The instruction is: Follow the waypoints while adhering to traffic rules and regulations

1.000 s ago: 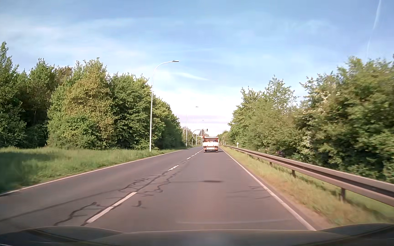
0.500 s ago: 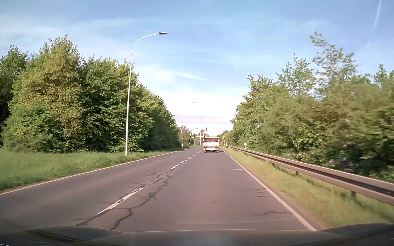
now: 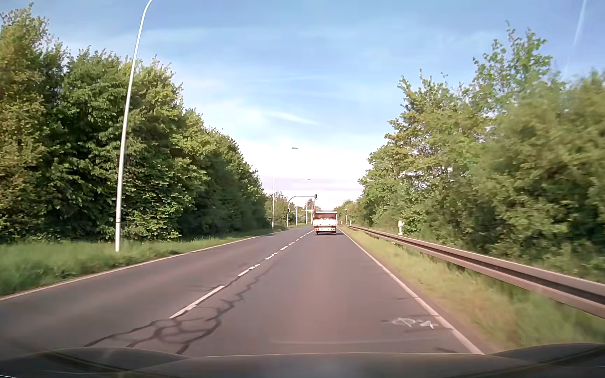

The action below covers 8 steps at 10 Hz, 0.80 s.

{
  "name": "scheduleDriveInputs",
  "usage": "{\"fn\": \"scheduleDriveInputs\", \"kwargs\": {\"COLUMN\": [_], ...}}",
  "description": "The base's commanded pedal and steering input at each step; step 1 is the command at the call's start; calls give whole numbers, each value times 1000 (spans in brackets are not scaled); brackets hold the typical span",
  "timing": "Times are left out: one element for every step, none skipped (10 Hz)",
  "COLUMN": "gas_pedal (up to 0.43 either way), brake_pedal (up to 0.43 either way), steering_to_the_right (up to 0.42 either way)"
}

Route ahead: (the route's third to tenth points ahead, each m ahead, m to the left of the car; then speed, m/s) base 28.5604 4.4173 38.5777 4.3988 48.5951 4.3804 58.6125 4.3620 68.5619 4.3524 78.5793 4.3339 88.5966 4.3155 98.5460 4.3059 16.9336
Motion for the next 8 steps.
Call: {"fn": "scheduleDriveInputs", "kwargs": {"gas_pedal": [39, 39, 39, 39, 39, 39, 39, 39], "brake_pedal": [0, 0, 0, 0, 0, 0, 0, 0], "steering_to_the_right": [0, 0, 0, 0, 0, 0, 0, 0]}}
